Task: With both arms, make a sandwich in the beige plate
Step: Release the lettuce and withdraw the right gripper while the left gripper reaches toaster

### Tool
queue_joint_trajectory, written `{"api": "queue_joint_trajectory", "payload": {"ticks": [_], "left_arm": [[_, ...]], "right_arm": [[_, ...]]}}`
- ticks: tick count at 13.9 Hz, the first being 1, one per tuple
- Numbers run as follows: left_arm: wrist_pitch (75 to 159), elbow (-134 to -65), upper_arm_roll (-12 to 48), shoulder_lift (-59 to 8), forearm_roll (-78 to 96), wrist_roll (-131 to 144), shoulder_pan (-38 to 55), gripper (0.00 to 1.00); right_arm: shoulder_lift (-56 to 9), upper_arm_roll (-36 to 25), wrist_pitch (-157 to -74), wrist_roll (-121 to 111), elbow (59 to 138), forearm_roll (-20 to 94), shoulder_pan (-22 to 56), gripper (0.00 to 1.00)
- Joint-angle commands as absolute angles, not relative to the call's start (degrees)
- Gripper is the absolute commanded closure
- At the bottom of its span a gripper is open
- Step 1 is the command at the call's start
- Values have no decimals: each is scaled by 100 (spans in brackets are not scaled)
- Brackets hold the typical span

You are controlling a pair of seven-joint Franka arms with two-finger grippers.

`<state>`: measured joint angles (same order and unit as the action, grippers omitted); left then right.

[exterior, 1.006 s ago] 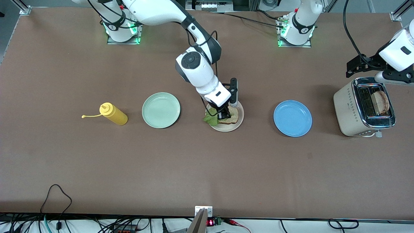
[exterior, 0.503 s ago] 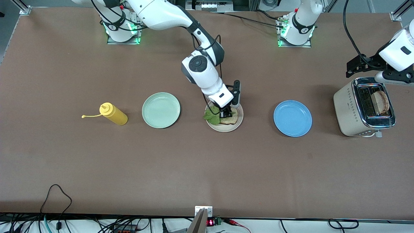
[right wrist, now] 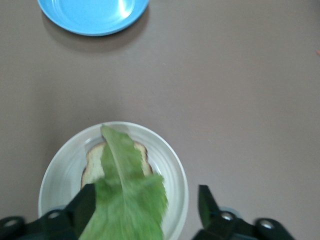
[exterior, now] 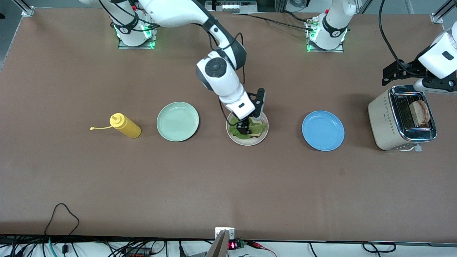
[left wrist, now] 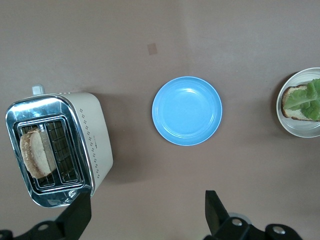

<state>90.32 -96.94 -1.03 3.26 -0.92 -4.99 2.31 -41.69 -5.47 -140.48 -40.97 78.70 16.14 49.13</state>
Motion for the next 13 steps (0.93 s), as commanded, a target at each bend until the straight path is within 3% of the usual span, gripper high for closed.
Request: {"api": "queue_joint_trajectory", "payload": {"ticks": [1, 7, 11, 13], "left_arm": [[8930, -9554, -114, 272, -9, -545, 237, 0], [8877, -9562, -114, 115, -26, -536, 211, 0], [8089, -9475, -176, -358, -9, -606, -77, 0], [7771, -9037, -176, -894, -53, -607, -386, 0]], "right_arm": [[-3324, -483, -12827, -3606, 7998, 1696, 4387, 0], [-2637, -913, -11744, 311, 8007, 1661, 4219, 0], [-2488, -1756, -11041, 545, 8016, 1626, 4210, 0], [-2487, -2292, -10557, 484, 8016, 1608, 4210, 0]]}}
